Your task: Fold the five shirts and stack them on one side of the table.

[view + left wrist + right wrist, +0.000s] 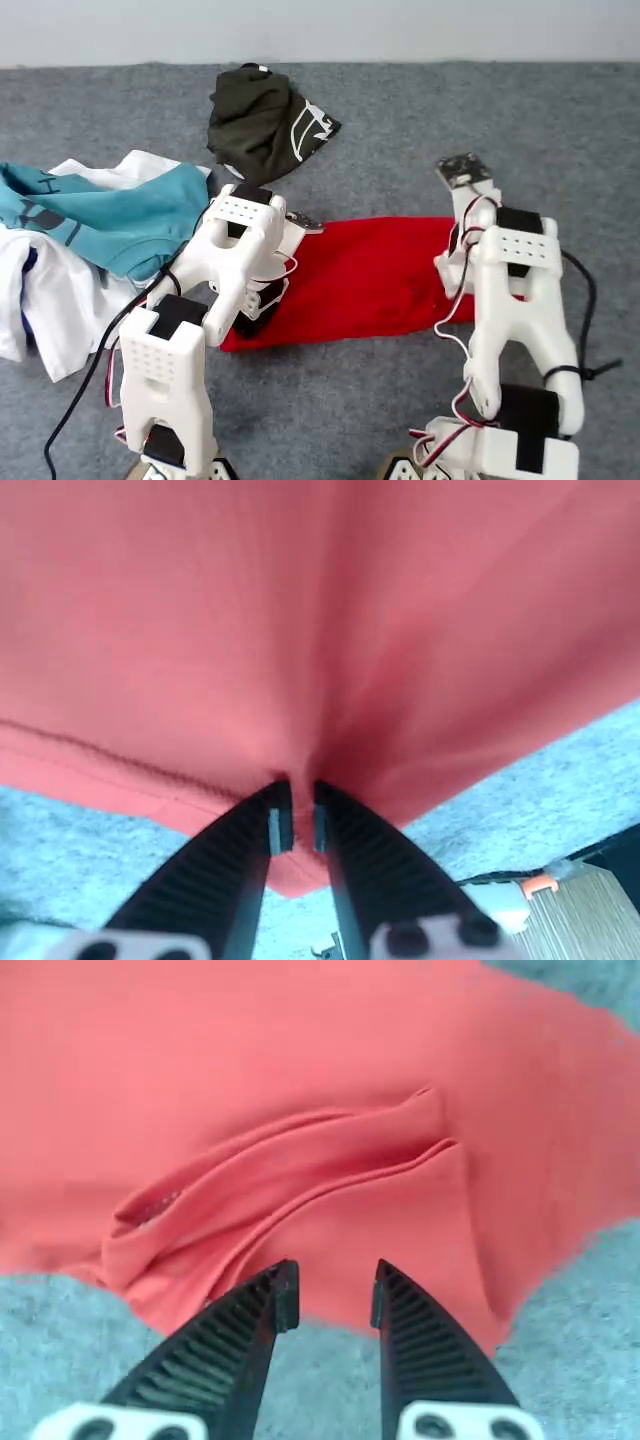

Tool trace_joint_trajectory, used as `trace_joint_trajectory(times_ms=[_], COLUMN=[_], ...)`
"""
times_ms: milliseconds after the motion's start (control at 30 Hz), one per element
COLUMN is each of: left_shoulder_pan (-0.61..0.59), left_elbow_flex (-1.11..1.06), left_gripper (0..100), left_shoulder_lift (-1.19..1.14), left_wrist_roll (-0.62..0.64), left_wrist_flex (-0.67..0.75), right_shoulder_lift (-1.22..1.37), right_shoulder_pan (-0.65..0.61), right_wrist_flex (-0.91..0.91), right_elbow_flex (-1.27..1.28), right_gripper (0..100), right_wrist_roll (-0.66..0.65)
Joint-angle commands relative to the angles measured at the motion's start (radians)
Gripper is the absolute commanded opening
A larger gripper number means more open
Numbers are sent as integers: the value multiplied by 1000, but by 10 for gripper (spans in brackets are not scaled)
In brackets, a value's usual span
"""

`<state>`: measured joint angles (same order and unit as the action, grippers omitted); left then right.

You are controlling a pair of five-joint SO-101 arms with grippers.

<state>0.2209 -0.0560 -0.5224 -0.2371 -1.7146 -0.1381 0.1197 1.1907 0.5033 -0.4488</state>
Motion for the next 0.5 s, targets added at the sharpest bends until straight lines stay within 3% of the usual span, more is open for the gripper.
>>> trace_joint_trajectory(times_ms=[0, 467], left_shoulder_pan=[9, 8], left_elbow_flex=[-2, -2], left_gripper=[48, 48], left_shoulder_lift=[3, 3], left_wrist_roll=[-8, -8], left_wrist_flex=[0, 0], right_shoulder_lift=[-38, -33], right_shoulder_pan=[-27, -234], right_wrist_flex=[-25, -231], right_elbow_flex=[34, 126], right_gripper=[125, 125], right_wrist_roll=[-14, 44])
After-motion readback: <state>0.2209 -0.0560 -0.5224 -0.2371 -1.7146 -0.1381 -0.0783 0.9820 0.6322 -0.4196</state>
